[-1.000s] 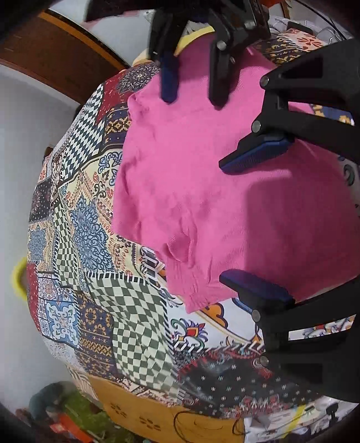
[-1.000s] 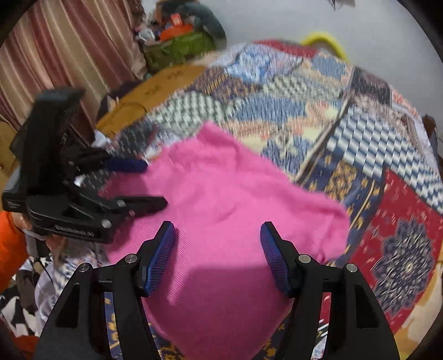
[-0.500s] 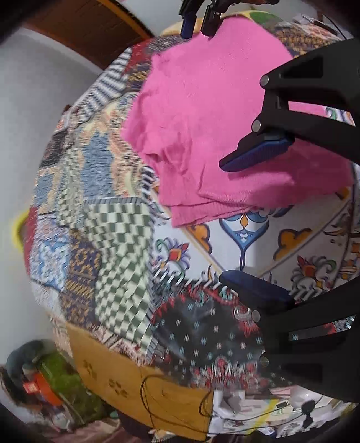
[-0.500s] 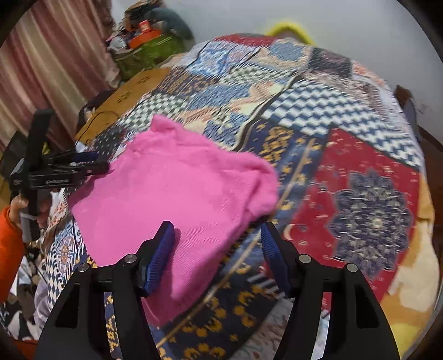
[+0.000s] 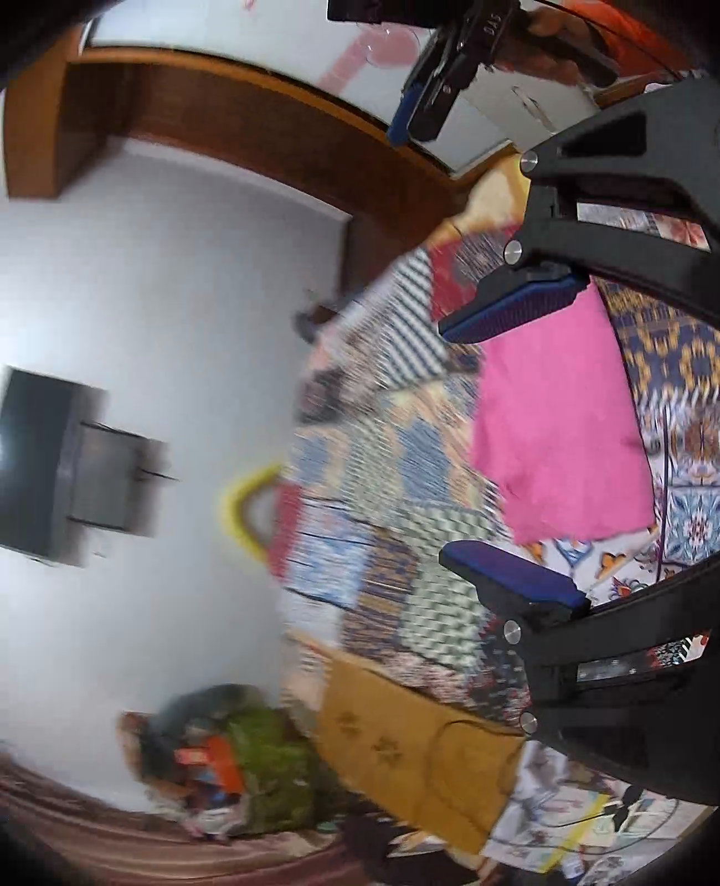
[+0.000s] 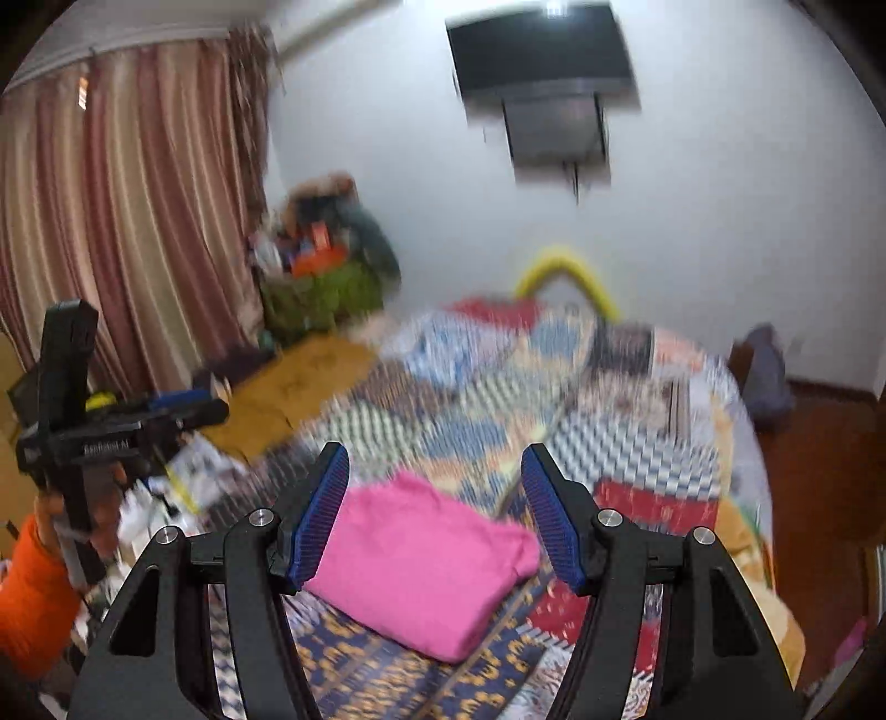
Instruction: Fold small clothes
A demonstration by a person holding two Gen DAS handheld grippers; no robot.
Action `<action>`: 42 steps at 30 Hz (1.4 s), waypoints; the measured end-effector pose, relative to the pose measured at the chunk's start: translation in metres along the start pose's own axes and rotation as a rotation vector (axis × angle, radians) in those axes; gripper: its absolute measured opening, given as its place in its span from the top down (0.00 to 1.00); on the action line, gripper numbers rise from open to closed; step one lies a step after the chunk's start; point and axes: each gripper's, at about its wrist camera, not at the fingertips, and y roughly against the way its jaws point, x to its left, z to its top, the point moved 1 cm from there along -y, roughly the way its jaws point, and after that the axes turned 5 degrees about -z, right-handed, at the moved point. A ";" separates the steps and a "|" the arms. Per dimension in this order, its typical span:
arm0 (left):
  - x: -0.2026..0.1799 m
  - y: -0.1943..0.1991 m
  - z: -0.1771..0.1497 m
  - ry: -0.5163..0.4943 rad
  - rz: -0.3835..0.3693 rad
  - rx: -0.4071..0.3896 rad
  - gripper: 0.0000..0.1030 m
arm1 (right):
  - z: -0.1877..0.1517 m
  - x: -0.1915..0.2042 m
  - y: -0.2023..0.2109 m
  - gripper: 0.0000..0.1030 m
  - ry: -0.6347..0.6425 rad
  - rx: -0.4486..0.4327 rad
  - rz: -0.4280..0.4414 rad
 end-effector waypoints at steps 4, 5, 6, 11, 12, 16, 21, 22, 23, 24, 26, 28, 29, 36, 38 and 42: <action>-0.035 0.051 0.003 -0.066 -0.008 -0.126 0.29 | 0.006 0.027 0.043 0.41 0.032 -0.125 -0.010; -0.043 0.062 0.001 -0.084 -0.004 -0.155 0.29 | 0.005 0.034 0.053 0.41 0.042 -0.150 -0.016; -0.051 0.073 -0.001 -0.103 -0.001 -0.183 0.29 | 0.005 0.039 0.060 0.41 0.051 -0.171 -0.023; -0.078 0.108 -0.020 -0.165 0.038 -0.273 0.29 | -0.009 0.060 0.091 0.40 0.061 -0.244 -0.042; -0.082 0.114 -0.025 -0.165 0.046 -0.289 0.28 | -0.011 0.062 0.093 0.38 0.057 -0.248 -0.044; -0.088 0.123 -0.037 -0.155 0.062 -0.316 0.06 | -0.022 0.066 0.101 0.20 0.052 -0.271 -0.090; -0.093 0.128 -0.046 -0.161 0.064 -0.324 0.02 | -0.025 0.065 0.102 0.08 0.034 -0.284 -0.131; -0.094 0.129 -0.047 -0.163 0.067 -0.326 0.02 | -0.025 0.065 0.103 0.03 0.027 -0.284 -0.137; -0.095 0.129 -0.049 -0.163 0.068 -0.328 0.01 | -0.024 0.065 0.102 0.02 0.025 -0.290 -0.150; -0.096 0.130 -0.051 -0.161 0.064 -0.329 0.01 | -0.026 0.065 0.105 0.01 0.027 -0.294 -0.156; -0.095 0.130 -0.051 -0.157 0.061 -0.332 0.01 | -0.026 0.065 0.105 0.01 0.028 -0.292 -0.166; -0.096 0.131 -0.053 -0.159 0.057 -0.331 0.01 | -0.026 0.064 0.104 0.01 0.020 -0.287 -0.164; -0.097 0.130 -0.053 -0.161 0.057 -0.328 0.01 | -0.029 0.065 0.106 0.01 0.016 -0.286 -0.164; -0.101 0.130 -0.056 -0.167 0.047 -0.327 0.00 | -0.033 0.064 0.108 0.01 0.002 -0.280 -0.166; -0.100 0.129 -0.056 -0.165 0.041 -0.323 0.00 | -0.033 0.063 0.108 0.01 0.005 -0.278 -0.169; -0.099 0.126 -0.058 -0.167 0.040 -0.316 0.00 | -0.036 0.062 0.109 0.01 0.003 -0.275 -0.180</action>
